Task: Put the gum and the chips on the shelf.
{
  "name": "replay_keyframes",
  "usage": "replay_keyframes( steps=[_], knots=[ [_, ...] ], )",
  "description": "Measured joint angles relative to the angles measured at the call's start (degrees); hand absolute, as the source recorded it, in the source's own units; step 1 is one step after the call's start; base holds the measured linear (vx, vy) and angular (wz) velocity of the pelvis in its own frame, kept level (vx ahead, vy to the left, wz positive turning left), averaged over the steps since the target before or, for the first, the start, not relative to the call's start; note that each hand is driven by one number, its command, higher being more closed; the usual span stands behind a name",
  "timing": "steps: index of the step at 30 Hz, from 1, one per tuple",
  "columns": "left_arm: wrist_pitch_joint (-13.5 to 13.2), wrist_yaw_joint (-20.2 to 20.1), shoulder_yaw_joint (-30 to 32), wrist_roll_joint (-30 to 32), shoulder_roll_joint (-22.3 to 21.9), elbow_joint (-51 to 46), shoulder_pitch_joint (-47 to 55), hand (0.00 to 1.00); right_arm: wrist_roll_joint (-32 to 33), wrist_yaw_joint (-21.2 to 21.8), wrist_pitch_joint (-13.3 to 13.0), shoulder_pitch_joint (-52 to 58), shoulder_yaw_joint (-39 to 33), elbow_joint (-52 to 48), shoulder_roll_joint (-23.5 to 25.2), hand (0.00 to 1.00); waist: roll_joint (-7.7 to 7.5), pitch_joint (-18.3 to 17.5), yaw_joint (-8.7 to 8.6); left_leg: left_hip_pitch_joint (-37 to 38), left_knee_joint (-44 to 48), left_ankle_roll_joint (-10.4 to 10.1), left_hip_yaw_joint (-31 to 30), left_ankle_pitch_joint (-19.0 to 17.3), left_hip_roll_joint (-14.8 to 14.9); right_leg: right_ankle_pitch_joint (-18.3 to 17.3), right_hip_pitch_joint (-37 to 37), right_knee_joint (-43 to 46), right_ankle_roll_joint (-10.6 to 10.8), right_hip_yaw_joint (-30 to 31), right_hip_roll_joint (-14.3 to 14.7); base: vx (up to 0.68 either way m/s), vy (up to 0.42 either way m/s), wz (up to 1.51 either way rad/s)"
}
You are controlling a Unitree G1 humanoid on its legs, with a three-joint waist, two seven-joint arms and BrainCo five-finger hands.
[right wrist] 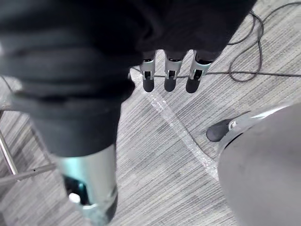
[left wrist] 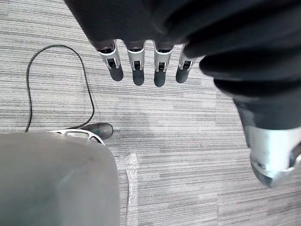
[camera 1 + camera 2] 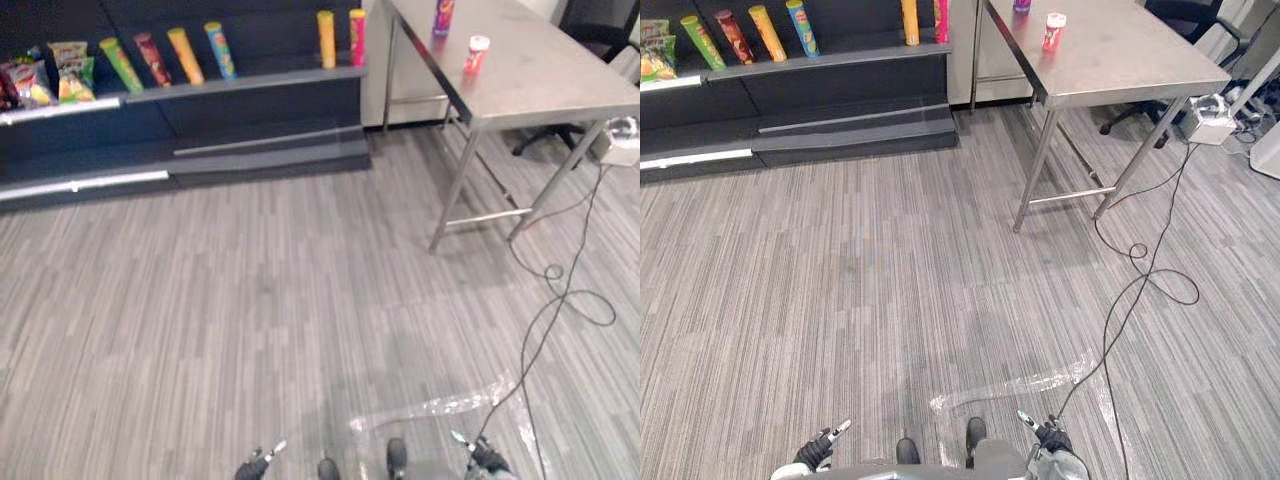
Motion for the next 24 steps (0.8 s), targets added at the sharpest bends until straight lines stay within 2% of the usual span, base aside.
replay_keyframes(
  steps=[1, 3, 5, 6, 8, 9, 12, 13, 15, 16, 17, 18, 19, 20, 21, 22, 23, 24],
  knots=[
    [0.0, 0.0, 0.1, -0.3, 0.1, 0.0, -0.2, 0.00, 0.0, 0.0, 0.0, 0.0, 0.0, 0.0, 0.0, 0.00, -0.25, 0.2, 0.04, -0.9, 2.0, -0.1, 0.0, -1.0, 0.2, -1.2, -0.9, 1.7, 0.0, 0.0, -0.2, -0.03, -0.138, 0.12],
    [0.0, 0.1, 1.6, -0.4, 0.0, -0.1, -0.7, 0.00, -0.1, -0.7, -0.3, 0.4, 0.1, -0.2, -0.2, 0.00, -0.58, 0.8, 0.11, -5.0, 12.5, -1.8, 0.2, -4.6, 2.0, -5.3, -2.3, 6.8, -1.2, -0.4, -0.7, 0.02, -0.139, 0.18],
    [-0.3, 0.2, 1.7, -1.9, 0.3, -0.9, -1.2, 0.00, -0.1, -1.2, -0.6, 1.1, 0.1, -0.2, -0.3, 0.00, -1.24, 1.6, -0.01, -9.7, 23.8, -1.9, 0.7, -4.5, 3.5, -6.7, -1.9, 8.7, -1.9, -1.2, -1.6, 0.07, -0.177, 0.28],
    [-0.7, 0.3, 1.8, -2.6, 0.0, -1.5, -1.8, 0.00, -0.1, -1.6, -0.8, 1.9, 0.1, -0.2, -0.9, 0.00, -1.19, 2.8, 0.20, -13.7, 33.8, -1.8, 0.6, -4.1, 5.7, -7.7, -0.7, 10.1, -2.1, -1.9, -1.7, 0.08, -0.159, 0.25],
    [-0.8, 0.1, 1.9, -3.2, 0.0, -1.5, -1.9, 0.00, -0.1, -2.1, -0.9, 1.9, 0.1, -0.2, -1.4, 0.00, -0.12, 3.7, 0.05, -16.0, 40.5, -1.8, -0.3, -5.6, 7.3, -9.0, 1.4, 11.0, -2.4, -2.4, -1.8, 0.11, -0.033, 0.12],
    [-0.8, 0.1, 1.9, -3.9, -0.1, -1.5, -2.1, 0.00, -0.1, -2.1, -0.9, 1.8, 0.1, -0.2, -1.7, 0.00, 0.10, 3.8, 0.03, -16.6, 40.9, -1.7, -0.7, -6.1, 7.4, -9.2, 1.8, 10.9, -2.3, -2.3, -2.1, 0.18, 0.038, 0.04],
    [-1.2, -0.1, 1.6, -4.9, -0.1, -1.5, -3.5, 0.00, 0.0, -2.1, -0.9, 0.8, 0.1, -0.1, -2.1, 0.00, -0.16, 4.1, 0.09, -21.6, 34.4, -1.7, -1.8, -5.8, 6.9, -10.7, 2.1, 10.4, -1.8, -1.8, -4.0, 0.16, 0.089, 0.03],
    [-1.2, -0.2, 1.5, -5.1, -0.2, -1.5, -4.0, 0.00, 0.0, -2.1, -0.9, 0.2, 0.1, -0.1, -2.1, 0.00, -0.12, 4.4, 0.14, -22.7, 28.4, -2.0, -3.0, -4.4, 6.5, -11.3, 2.4, 10.0, -1.2, -1.5, -4.5, 0.22, 0.167, -0.06],
    [-1.2, -0.2, 0.9, -6.8, -0.5, -1.6, -4.6, 0.00, 0.0, -2.1, -0.9, -1.1, 0.7, -0.1, -2.1, 0.00, 0.44, 5.8, 0.12, -22.5, 15.6, -2.7, -5.4, 0.9, 6.1, -12.3, 4.7, 8.6, 0.3, -0.9, -4.7, 0.38, 0.299, -0.20],
    [-1.3, -0.2, 0.9, -7.2, -1.1, -1.7, -4.8, 0.00, 0.0, -2.1, -0.9, -1.7, 1.2, -0.1, -2.2, 0.00, 1.45, 6.5, 0.21, -22.5, 7.8, -3.1, -6.8, 4.4, 6.5, -13.1, 6.5, 7.2, 1.6, -0.1, -4.4, 0.43, 0.364, -0.30],
    [-1.4, -0.3, 1.0, -7.3, -1.3, -1.8, -4.9, 0.00, 0.0, -2.2, -0.9, -1.9, 1.7, -0.1, -2.4, 0.00, 1.85, 6.8, 0.35, -22.8, 6.4, -3.1, -6.8, 5.5, 6.9, -13.5, 7.3, 6.6, 2.3, 0.4, -4.3, 0.40, 0.345, -0.35],
    [-1.4, -0.3, 1.0, -7.7, -1.3, -2.1, -5.0, 0.00, 0.0, -2.2, -0.9, -2.0, 2.3, 0.0, -2.4, 0.00, 1.74, 7.1, 0.51, -23.1, 7.7, -3.0, -6.6, 8.4, 7.0, -13.9, 8.2, 6.2, 2.9, 1.3, -4.5, 0.37, 0.301, -0.42],
    [-1.8, -0.5, 1.2, -8.5, -1.2, -2.5, -5.3, 0.00, 0.0, -2.2, -0.9, -2.5, 2.3, 0.0, -2.0, 0.00, 1.31, 7.1, 0.88, -23.3, 10.7, -1.2, -6.1, 10.8, 5.9, -14.3, 9.9, 3.8, 2.8, 2.7, -6.1, 0.52, 0.351, -0.51],
    [-2.1, -0.5, 1.4, -8.5, -1.0, -3.2, -5.5, 0.00, 0.0, -2.1, -0.9, -3.0, 2.1, 0.2, -1.1, 0.00, -0.03, 6.9, 1.42, -23.9, 13.5, 1.0, -4.9, 8.3, 4.8, -13.8, 10.5, 2.4, 2.5, 3.7, -7.6, 0.65, 0.388, -0.50],
    [-2.0, -0.3, 1.6, -8.6, -1.0, -3.3, -6.2, 0.00, 0.0, -1.8, -0.9, -3.0, 2.0, 0.3, -0.2, 0.00, -1.01, 6.8, 1.44, -25.1, 17.2, 2.4, -3.7, 5.2, 3.8, -11.0, 10.6, 1.6, 2.8, 6.0, -8.9, 0.45, 0.243, -0.28],
    [-2.1, -0.3, 1.6, -8.6, -0.9, -3.4, -6.3, 0.00, -0.1, -1.7, -0.9, -3.0, 2.0, 0.3, 0.1, 0.00, -1.45, 6.8, 1.52, -25.2, 18.8, 3.7, -3.2, 4.9, 3.4, -9.8, 10.6, 1.8, 3.7, 6.8, -9.9, 0.54, 0.338, -0.11],
    [-2.0, -0.4, 1.7, -8.5, -0.2, -3.4, -6.5, 0.00, -0.1, -1.4, -0.7, -2.8, 1.8, 0.6, 0.8, 0.00, -2.68, 6.3, 1.49, -25.1, 20.9, 5.2, -1.9, 4.2, 2.3, -7.8, 10.7, 2.6, 5.0, 9.4, -11.5, 0.53, 0.321, -0.17],
    [-1.9, -0.2, 1.7, -8.5, -0.1, -3.3, -6.4, 0.00, -0.1, -1.0, -0.6, -2.8, 1.4, 0.6, 1.1, 0.00, -3.27, 6.0, 1.49, -23.9, 21.9, 6.6, -0.3, 3.1, 1.9, -4.6, 10.4, 4.1, 5.9, 11.0, -12.0, 0.62, 0.365, -0.28]
  ],
)
